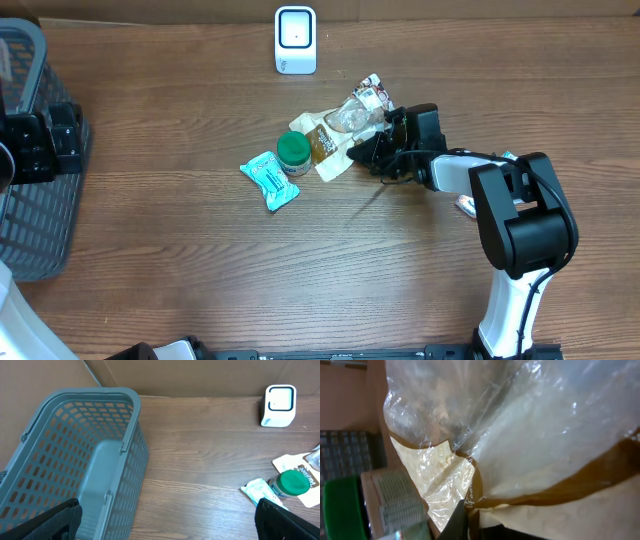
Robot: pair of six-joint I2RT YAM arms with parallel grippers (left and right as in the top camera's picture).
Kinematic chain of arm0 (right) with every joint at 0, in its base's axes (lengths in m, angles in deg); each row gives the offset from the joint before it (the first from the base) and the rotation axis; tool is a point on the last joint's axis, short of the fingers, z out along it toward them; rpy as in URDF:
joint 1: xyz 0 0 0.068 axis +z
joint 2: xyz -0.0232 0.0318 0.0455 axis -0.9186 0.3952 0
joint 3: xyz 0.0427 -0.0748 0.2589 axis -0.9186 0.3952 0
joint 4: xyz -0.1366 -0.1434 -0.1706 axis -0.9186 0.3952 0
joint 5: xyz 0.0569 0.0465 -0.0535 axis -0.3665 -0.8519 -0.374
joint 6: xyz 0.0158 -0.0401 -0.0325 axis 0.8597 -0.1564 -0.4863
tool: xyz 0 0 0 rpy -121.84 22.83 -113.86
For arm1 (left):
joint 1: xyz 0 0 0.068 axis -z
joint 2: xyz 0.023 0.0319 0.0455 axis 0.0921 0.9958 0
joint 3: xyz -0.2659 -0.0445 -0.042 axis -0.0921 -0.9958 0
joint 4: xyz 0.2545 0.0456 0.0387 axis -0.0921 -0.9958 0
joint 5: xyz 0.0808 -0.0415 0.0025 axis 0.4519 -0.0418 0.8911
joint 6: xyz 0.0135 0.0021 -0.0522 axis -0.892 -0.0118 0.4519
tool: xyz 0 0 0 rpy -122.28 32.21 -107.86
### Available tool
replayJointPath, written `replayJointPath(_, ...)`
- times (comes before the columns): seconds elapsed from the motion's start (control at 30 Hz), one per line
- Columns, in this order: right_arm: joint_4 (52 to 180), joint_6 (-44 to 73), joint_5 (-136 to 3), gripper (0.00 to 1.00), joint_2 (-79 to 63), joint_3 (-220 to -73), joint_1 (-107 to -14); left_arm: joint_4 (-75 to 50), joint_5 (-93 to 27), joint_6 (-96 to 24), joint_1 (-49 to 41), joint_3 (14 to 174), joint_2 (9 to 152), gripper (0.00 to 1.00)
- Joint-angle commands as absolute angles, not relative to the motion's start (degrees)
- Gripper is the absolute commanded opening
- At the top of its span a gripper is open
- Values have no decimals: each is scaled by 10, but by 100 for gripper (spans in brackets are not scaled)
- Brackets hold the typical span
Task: Scan the item barcode
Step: 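Move the right gripper back to the pile and grasp the snack bag, then lift the snack bag with the right gripper, dragging it across the pile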
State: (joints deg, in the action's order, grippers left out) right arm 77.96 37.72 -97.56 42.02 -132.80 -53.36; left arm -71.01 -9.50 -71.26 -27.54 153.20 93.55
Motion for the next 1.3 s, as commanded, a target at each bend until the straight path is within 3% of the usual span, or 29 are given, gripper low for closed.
replayJointPath(0.0,828,368,-1035,4,406,-1309,-545,-708,-99,-721,-278,1533,935,100)
replayJointPath(0.2,1130,191,-1062,4,332,-1360,-572,-708,-99,-721,-278,1533,935,99)
replayJointPath(0.37,1358,42,-935,4,320,-1420,-584,-708,-99,-721,-278,1533,935,99)
replayJointPath(0.57,1381,-112,-890,4,322,-1423,-561,-708,-99,-721,-278,1533,935,99)
replayJointPath(0.83,1284,-133,-862,4,328,-1423,-471,-708,-99,-721,-278,1533,935,99)
replayJointPath(0.87,1274,-130,-862,8,328,-1423,-462,-708,-99,-721,-278,1533,935,100)
replayJointPath(0.9,1268,-124,-862,37,328,-1423,-457,-708,-99,-721,-278,1533,935,99)
replayJointPath(0.93,1260,-110,-862,57,328,-1423,-455,-708,-99,-721,-278,1533,935,100)
replayJointPath(0.97,1256,-96,-862,65,328,-1423,-456,-708,-99,-721,-278,1533,935,100)
replayJointPath(1.03,1253,-72,-863,73,328,-1423,-470,-708,-99,-721,-278,1533,935,100)
replayJointPath(1.27,1243,-4,-950,79,328,-1420,-552,-708,-99,-721,-278,1533,935,100)
